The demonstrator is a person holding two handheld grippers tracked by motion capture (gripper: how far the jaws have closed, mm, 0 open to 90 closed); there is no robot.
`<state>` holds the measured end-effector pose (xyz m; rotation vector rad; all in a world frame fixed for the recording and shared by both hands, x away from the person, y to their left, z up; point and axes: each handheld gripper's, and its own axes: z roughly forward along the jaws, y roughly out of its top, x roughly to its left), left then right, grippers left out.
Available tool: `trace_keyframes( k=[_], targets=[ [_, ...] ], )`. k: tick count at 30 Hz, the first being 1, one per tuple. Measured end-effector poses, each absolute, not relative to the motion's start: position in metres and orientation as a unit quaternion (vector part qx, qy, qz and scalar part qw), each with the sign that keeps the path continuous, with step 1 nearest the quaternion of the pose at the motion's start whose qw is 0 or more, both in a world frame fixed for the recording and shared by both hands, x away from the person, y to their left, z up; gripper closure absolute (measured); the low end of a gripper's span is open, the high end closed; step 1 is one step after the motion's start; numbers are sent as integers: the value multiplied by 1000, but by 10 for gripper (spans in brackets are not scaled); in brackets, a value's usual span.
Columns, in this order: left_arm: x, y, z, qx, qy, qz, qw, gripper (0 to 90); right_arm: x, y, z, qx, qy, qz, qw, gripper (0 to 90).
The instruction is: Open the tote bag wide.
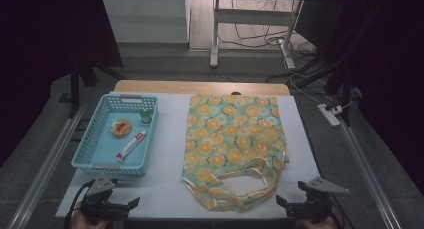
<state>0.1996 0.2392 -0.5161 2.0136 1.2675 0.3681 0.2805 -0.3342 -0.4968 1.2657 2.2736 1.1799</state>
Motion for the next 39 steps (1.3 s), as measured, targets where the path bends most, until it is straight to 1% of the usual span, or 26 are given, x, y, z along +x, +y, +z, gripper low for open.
trace_keyframes(
  k=[9, 12, 19, 26, 32, 39],
  targets=[
    [202, 239, -517, 784, 493, 133, 354, 7, 281, -333, -497, 435, 792, 406, 135, 0],
    [202, 240, -516, 780, 493, 136, 360, 8, 282, -334, -497, 436, 792, 406, 134, 0],
    [205, 239, -516, 782, 495, 133, 355, 10, 282, -334, -497, 439, 791, 405, 133, 0],
    [207, 239, -515, 778, 493, 142, 363, 7, 282, -332, -497, 435, 794, 402, 138, 0],
    [209, 239, -516, 780, 486, 161, 361, 0, 281, -331, -496, 434, 795, 400, 139, 0],
    [212, 239, -518, 782, 491, 147, 355, 0, 279, -326, -490, 421, 798, 405, 151, 0]
  ],
)
